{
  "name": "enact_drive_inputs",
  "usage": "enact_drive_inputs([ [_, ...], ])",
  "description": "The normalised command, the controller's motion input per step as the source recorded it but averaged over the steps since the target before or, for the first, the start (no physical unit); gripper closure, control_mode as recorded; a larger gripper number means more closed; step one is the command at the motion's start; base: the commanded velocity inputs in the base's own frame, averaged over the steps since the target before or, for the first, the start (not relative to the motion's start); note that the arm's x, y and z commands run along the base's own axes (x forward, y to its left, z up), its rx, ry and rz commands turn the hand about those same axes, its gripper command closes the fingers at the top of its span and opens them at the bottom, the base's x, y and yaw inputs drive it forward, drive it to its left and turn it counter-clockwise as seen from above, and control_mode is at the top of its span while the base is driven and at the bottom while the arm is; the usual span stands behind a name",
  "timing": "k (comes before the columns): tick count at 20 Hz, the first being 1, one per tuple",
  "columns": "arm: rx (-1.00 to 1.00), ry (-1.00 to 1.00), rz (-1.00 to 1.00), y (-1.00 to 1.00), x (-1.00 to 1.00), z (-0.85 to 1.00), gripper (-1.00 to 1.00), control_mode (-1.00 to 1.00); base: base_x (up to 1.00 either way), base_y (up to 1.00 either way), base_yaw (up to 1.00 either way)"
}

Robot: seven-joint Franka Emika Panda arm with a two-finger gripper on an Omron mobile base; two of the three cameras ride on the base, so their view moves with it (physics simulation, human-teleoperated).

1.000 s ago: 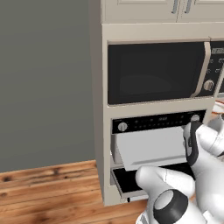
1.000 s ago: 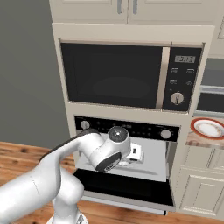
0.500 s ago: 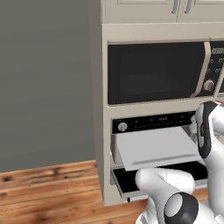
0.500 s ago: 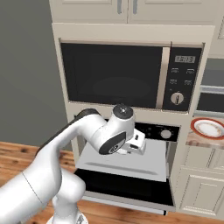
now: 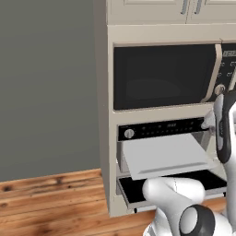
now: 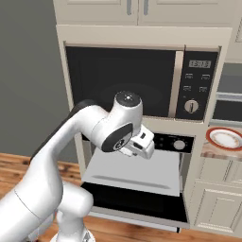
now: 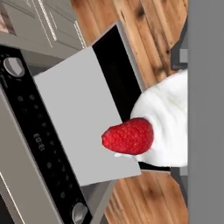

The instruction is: Take the baked cake out of the oven and place it on the plate for cooling. Then close the oven door.

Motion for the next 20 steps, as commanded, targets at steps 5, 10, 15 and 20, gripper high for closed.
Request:
enact_drive_inputs([
  [5, -0.04, -0.07, -0.21, 0.69, -0.01, 0.55, 1.0, -1.0, 0.0, 0.0, 0.0],
  [10, 0.0, 0.0, -0.06, 0.58, 0.0, 0.37, 1.0, -1.0, 0.0, 0.0, 0.0],
  [15, 0.0, -0.15, 0.01, 0.1, -0.17, 0.06, 1.0, -1.0, 0.0, 0.0, 0.0],
  [20, 0.0, -0.28, 0.1, 0.0, -0.32, 0.02, 1.0, -1.0, 0.0, 0.0, 0.0],
])
